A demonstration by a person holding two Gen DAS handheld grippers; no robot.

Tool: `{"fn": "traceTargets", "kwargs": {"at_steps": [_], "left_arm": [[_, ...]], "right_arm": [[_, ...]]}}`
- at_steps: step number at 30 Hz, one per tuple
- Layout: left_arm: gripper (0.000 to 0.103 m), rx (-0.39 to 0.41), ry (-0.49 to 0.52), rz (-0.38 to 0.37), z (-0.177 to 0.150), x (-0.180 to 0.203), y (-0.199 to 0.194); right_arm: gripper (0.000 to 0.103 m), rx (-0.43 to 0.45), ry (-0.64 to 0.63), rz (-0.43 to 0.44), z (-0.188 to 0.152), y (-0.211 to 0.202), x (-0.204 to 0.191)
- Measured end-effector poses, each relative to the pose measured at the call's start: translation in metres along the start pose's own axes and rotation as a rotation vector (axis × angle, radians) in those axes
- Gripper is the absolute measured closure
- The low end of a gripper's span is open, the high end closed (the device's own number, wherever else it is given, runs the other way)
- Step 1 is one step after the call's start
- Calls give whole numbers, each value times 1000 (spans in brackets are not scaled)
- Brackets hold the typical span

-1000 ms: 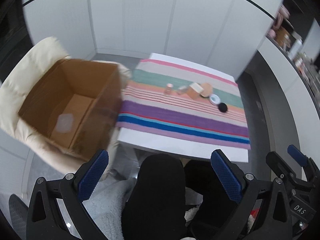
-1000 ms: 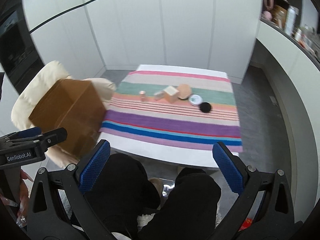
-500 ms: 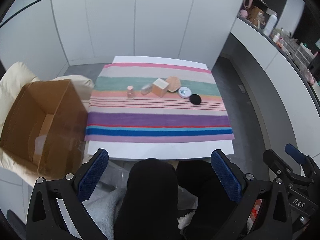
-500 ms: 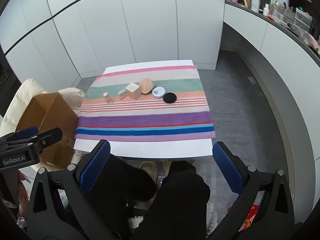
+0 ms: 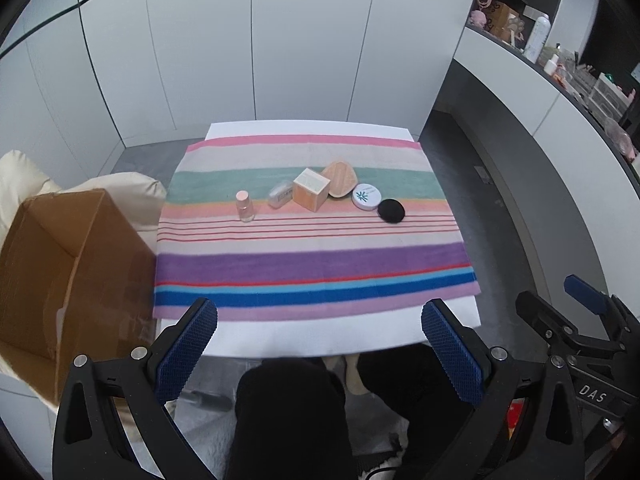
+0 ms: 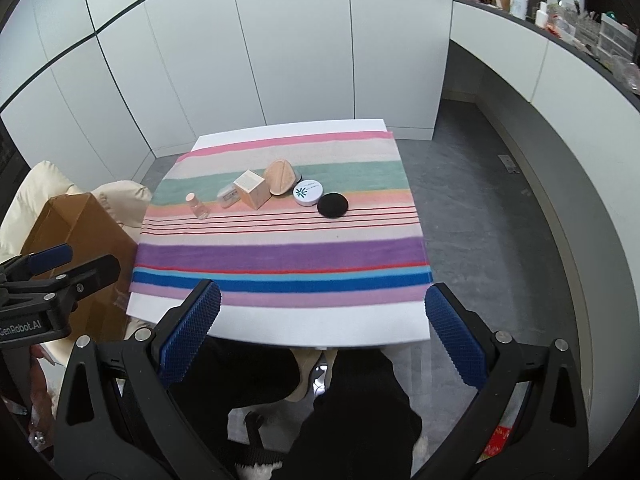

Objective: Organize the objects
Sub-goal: 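Grasp the pink-capped bottle with the left tool while the right tool grasps the black sponge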

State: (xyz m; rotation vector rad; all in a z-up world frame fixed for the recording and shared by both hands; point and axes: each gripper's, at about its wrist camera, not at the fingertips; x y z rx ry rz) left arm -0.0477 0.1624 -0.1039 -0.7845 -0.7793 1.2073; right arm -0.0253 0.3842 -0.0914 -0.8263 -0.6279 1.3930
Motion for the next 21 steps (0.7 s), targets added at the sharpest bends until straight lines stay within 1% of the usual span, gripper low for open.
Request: {"fn": "traceTargets", "kwargs": {"at_steps": [5,7,9,13,15,19,21], "left_arm": [[0,-16,-24,11,11,-12,44],[0,-35,-51,-24,14,-21,64],[0,-49,-74,-38,17,-29,83],[0,-72,-88,0,23,-39,123],[0,-81,-101,5,27,-45,144],[0,-94,-141,18,36,-57,185],[0,-95,-167,25,40,-62,205]], "right_arm": [[0,-17,-22,-20,8,50,3],[0,-27,-19,-15,10,70,5],[0,-43,-18,-7,11,93,7],[0,-83,-1,-8,14,140,12],[0,-96,15,-6,18,165,16],[0,-92,49,-18,28,210,26],[0,-85,38,-35,35,235,28]]}}
Point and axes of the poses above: each gripper's, at about its wrist camera, not at the fingertips, and y roughly the way its jaws point, x to its right, z to its top, and after that the axes turned 1 degree about y, right-handed
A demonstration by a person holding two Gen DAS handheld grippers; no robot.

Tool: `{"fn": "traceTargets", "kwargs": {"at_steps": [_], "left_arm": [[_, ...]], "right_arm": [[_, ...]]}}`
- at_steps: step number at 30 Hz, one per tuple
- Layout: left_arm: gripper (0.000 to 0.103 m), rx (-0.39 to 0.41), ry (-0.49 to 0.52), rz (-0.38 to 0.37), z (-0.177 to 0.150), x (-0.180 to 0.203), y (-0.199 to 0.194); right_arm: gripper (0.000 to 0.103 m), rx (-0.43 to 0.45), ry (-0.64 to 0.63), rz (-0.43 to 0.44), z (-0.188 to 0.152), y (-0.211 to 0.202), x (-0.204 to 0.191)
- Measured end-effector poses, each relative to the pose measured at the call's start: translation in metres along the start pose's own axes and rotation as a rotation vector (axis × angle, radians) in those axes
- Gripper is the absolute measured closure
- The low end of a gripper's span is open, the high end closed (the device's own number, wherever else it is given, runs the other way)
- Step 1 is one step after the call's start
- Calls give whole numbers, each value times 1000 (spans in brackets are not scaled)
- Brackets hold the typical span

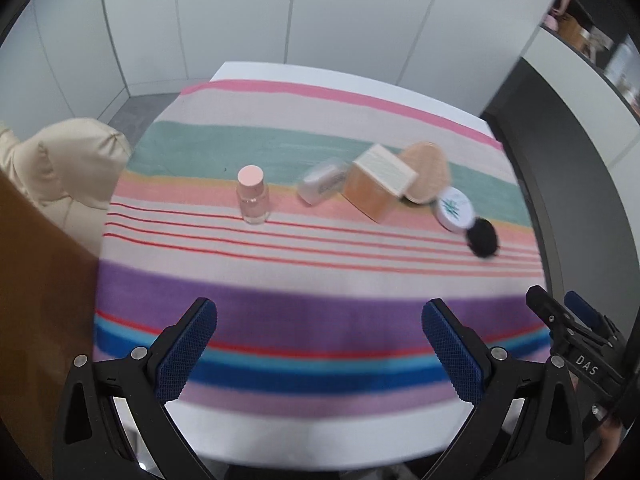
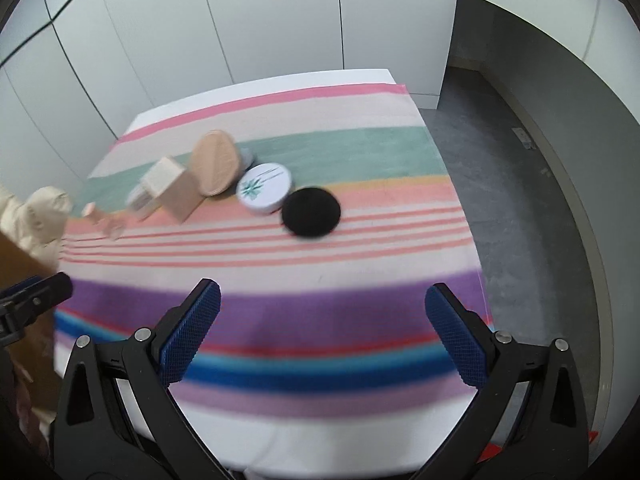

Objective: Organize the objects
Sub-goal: 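Grasp the pink-capped bottle with the left tool while the right tool grasps the black sponge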

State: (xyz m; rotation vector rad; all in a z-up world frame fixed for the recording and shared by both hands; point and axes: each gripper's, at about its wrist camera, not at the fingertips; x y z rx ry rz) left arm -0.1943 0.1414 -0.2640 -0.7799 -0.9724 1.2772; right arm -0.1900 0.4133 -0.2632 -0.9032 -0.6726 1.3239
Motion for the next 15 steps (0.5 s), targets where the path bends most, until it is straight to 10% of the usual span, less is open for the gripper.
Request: {"fn": "traceTargets", "kwargs": {"at_steps": [15], "left_arm": [[0,-35,-309,-58,10,-82,48]], "right_arm": [[0,3,51,29,21,61,45]]}}
Point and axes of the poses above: each gripper's, at about its wrist camera, not at the fingertips, and y roughly the way its jaws point, x to its right, z to its top, and after that the axes turned 1 degree about y, right-handed
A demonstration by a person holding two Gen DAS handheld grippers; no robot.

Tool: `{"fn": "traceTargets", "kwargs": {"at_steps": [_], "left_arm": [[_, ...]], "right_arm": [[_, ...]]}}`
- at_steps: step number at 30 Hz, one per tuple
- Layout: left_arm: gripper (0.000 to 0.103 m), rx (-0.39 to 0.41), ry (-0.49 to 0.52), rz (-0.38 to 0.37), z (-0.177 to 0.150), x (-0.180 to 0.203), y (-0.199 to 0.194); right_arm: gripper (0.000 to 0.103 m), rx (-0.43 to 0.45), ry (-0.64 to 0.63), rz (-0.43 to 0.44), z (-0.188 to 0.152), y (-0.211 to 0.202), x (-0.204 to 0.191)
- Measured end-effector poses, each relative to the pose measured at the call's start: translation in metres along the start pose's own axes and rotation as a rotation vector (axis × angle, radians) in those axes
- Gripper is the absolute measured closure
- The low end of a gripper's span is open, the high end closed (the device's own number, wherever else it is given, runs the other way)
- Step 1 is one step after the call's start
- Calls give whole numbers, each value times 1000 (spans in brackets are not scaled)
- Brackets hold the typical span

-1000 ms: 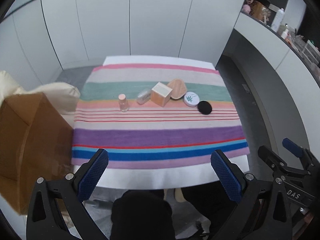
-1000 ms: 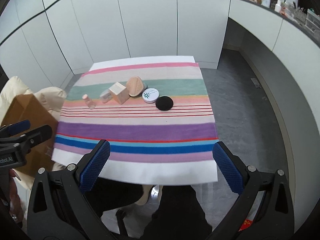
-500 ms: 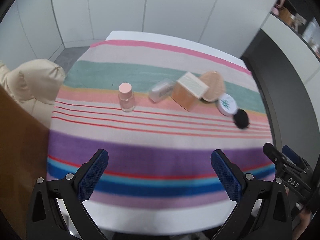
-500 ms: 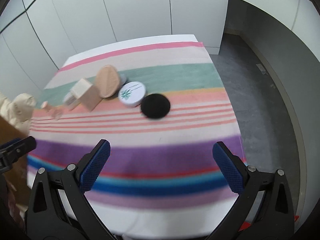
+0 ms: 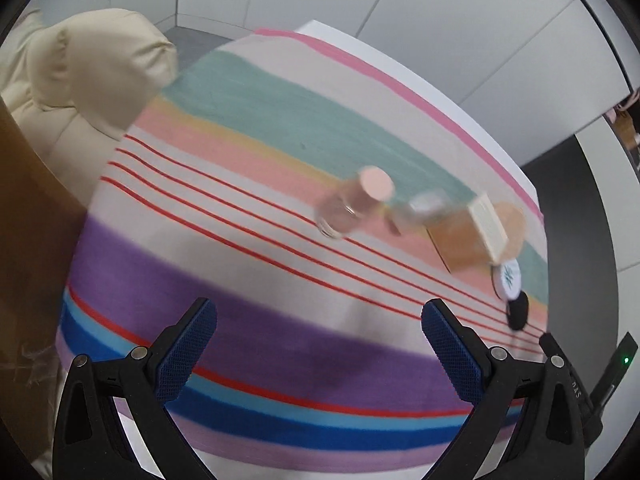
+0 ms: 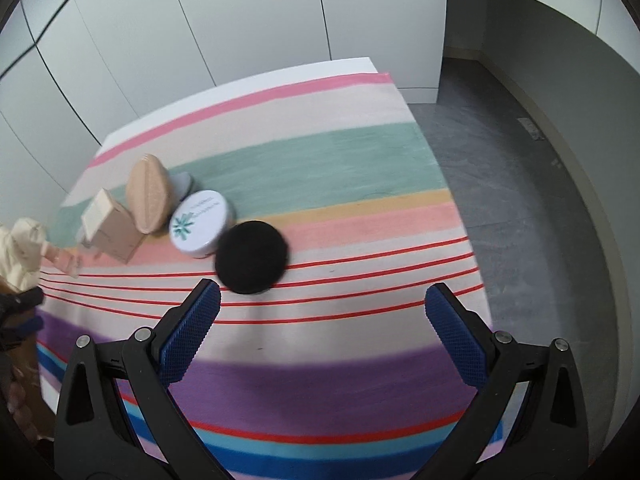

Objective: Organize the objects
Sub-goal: 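Grasp the pink-capped bottle with the left tool while the right tool grasps the black sponge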

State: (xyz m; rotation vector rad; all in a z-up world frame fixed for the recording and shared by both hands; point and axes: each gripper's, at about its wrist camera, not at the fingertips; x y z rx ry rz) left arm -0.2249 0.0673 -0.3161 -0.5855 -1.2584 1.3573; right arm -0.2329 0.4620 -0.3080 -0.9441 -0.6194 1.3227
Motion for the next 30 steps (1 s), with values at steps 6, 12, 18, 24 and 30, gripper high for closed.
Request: {"fn": "traceTargets", "kwargs": {"at_steps": [6,12,18,24,30], "left_arm": [[0,-5,72,45,3,15,10],[0,114,186,163,22,40,29],[10,96,233,195,29,45,52],[48,151,279,242,25,53,58],[75,167,371,257,19,69,60]], "right_arm": [[0,-3,-151,-15,5,18,-37],[2,-17,-196,-7,9,44,-54],[36,12,-199,-35,11,51,-56],[50,21,-234,-44,10,51,-65],[51,18,-229,-39,15,47,-63]]}}
Point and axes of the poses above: each gripper's, at about its wrist camera, not at the fingertips, and y roughly the way its jaws point, x to its right, z to its top, and after that the axes turned 1 degree about y, right-handed
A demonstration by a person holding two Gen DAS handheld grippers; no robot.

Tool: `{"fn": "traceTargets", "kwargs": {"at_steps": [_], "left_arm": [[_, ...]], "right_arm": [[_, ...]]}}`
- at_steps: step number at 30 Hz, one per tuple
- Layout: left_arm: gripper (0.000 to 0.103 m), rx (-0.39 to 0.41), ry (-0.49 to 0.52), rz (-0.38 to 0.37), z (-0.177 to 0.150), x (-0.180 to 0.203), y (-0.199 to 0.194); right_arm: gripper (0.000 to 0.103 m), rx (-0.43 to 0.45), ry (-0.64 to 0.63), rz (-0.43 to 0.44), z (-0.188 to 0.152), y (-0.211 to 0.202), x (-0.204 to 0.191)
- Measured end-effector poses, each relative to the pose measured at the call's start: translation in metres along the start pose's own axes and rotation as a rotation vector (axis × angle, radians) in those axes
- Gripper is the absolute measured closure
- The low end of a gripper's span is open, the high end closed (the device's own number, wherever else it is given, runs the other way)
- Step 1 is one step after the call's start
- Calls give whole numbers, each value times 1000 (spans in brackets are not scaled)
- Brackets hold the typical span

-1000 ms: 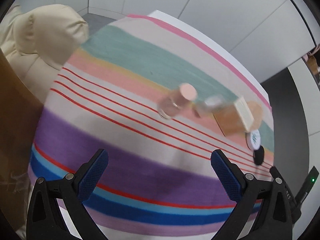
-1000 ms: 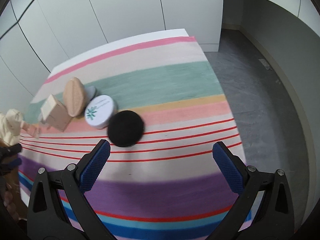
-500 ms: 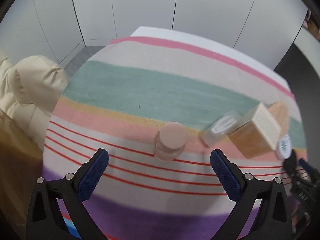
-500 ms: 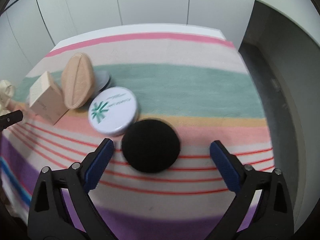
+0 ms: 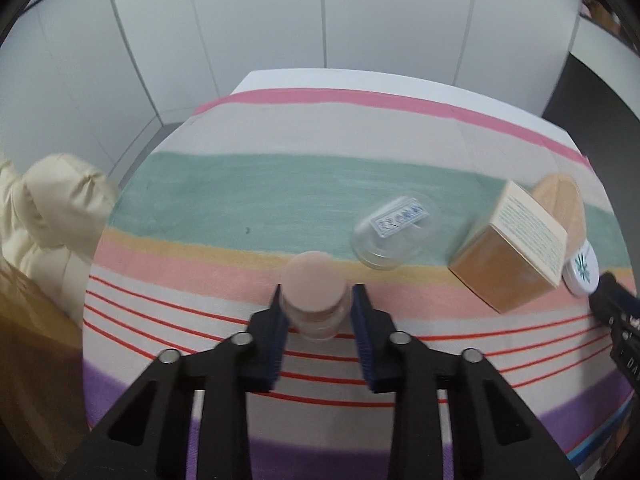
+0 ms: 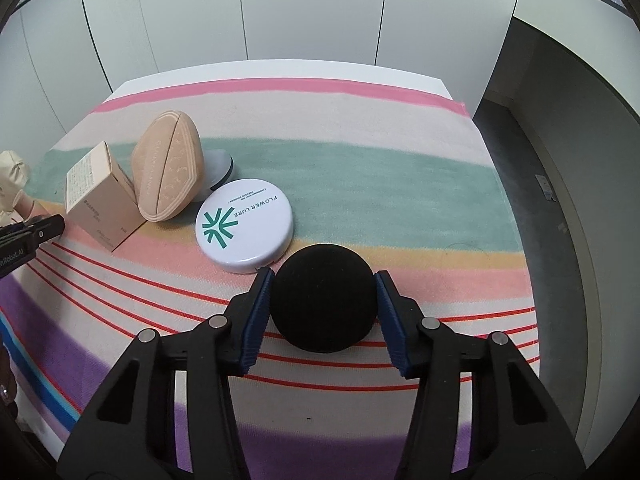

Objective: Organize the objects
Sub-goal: 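Grasp the pink-capped bottle with the left tool while the right tool grasps the black sponge, then lift the pink-capped bottle with the left tool while the right tool lifts the black sponge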

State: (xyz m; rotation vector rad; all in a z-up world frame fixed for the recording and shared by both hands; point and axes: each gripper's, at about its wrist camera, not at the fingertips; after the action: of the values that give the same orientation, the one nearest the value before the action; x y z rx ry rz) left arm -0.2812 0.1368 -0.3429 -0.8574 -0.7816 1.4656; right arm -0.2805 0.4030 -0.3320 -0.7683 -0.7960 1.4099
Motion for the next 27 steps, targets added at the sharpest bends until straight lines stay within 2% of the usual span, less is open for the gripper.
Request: {"fn": "traceTargets", "kwargs": {"at_steps": [3,8,18,27], "left_arm": [[75,10,36,20,-1,4,-2],[75,6,14,-1,-2,0,-4],[75,3,20,5,-2,2,-6],[75,-5,-7,2,3,1,-28]], "right_arm": [[51,0,0,1,0,0,0],[51,0,1,1,-1,0,-1],[52,1,-8,-3,0,1,-6],[52,24,17,-20,6,-23,-5]]}}
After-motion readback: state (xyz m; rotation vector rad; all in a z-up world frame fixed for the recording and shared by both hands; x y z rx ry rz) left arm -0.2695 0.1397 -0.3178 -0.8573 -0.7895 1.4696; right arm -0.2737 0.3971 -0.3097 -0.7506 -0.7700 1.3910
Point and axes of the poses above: each gripper's, at about its wrist camera, not at the fingertips, and y roughly the way its jaws point, x to its right, z to its top, and after that the axes turned 1 degree about y, right-handed
